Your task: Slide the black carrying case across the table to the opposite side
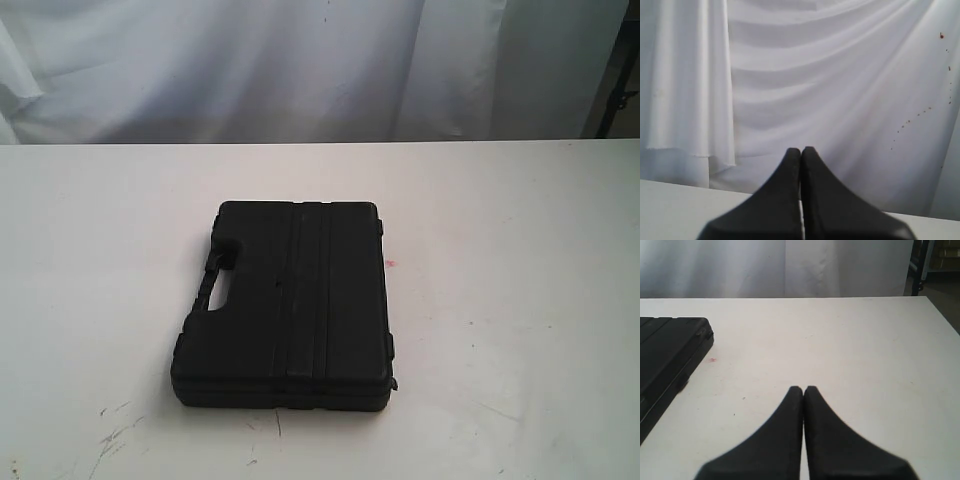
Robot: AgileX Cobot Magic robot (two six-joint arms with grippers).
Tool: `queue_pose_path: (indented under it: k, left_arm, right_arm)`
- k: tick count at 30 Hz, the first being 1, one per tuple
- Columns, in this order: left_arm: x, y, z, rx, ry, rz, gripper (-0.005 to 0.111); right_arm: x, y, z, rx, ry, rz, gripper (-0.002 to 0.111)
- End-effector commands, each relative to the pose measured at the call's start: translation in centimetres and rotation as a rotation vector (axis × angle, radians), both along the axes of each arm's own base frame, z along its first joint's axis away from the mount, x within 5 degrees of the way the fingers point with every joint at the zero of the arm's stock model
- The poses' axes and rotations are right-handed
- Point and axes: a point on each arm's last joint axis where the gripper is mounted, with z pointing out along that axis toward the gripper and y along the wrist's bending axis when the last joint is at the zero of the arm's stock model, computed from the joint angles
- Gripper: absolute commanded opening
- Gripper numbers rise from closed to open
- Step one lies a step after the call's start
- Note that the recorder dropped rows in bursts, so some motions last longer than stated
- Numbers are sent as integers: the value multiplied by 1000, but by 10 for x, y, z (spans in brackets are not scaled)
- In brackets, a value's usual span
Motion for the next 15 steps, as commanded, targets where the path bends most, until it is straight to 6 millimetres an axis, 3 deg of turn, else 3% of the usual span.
queue_pose_path:
  k: [1,5,8,13,15]
  left_arm:
    - [1,0,36,-21,54,-7,0]
    - [13,-1,73,-43,127,-18,0]
    - [30,-1,89,-49,268,-25,0]
    - [61,-2,103,-66,521,-45,0]
    - [73,-3,99,-80,634,-55,0]
  right_arm:
    - [0,0,-1,8,-1,-5,0]
    - [0,0,-1,8,-1,-5,0]
    - [0,0,-1,14,1,-7,0]
    - [0,0,-1,14,1,-7,0]
    - [0,0,-1,14,1,-7,0]
